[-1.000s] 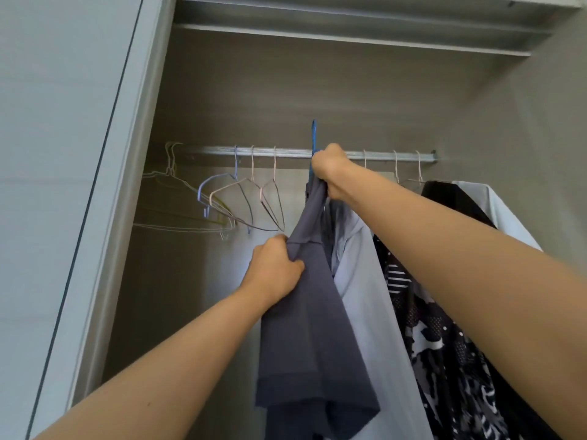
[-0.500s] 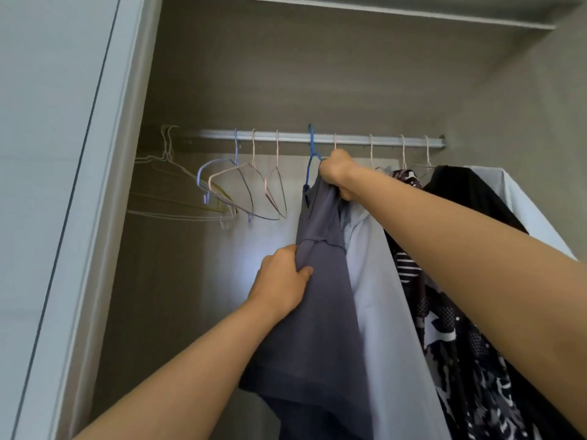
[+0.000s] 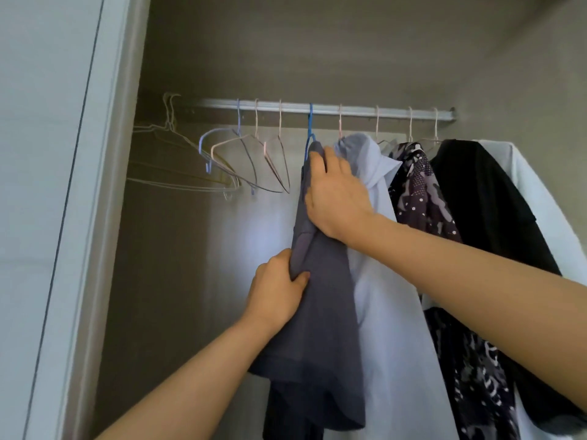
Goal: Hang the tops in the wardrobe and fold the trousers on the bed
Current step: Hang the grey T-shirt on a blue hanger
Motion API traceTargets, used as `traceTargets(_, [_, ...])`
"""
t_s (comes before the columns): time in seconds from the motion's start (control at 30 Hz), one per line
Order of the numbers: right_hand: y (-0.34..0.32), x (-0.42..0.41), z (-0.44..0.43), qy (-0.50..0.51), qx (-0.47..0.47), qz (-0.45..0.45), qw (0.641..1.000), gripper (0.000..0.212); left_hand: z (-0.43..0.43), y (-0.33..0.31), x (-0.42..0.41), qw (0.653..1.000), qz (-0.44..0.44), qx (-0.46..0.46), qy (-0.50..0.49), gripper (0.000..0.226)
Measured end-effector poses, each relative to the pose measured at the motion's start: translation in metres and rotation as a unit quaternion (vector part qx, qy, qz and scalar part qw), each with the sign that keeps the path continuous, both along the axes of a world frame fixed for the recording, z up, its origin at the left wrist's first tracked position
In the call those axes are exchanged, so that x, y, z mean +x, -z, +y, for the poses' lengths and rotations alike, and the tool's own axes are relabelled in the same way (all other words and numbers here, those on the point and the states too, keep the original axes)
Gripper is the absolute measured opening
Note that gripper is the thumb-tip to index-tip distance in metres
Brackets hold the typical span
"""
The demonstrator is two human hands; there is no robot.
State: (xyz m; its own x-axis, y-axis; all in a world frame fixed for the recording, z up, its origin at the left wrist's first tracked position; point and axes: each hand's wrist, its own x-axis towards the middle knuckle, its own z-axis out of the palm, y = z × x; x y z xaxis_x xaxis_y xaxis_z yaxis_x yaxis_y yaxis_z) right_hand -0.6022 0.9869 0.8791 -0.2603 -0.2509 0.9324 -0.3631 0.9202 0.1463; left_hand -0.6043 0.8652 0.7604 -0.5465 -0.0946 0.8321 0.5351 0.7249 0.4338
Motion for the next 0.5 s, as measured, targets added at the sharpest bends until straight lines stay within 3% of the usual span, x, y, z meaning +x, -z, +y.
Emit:
traceTargets(0.13, [0.035,0.003,0.014,0.015,0.049,-0.025,0.998,0.063,0.0,0.023,0.008,0.998,0.006,-0.024,-0.057,0.015])
traceTargets(0.23, [0.06,0.006,0.025,0.004,0.063,-0.007,0.998,0.059,0.001,0.041,0.017,0.995,-0.007,-0.041,-0.095,0.013])
traceTargets(0.5, [0.108,0.028,0.051,-0.108,0.078,-0.013,0.991,0.057,0.024,0.059,0.062,0.979,-0.054,-0.091,-0.173,0.019])
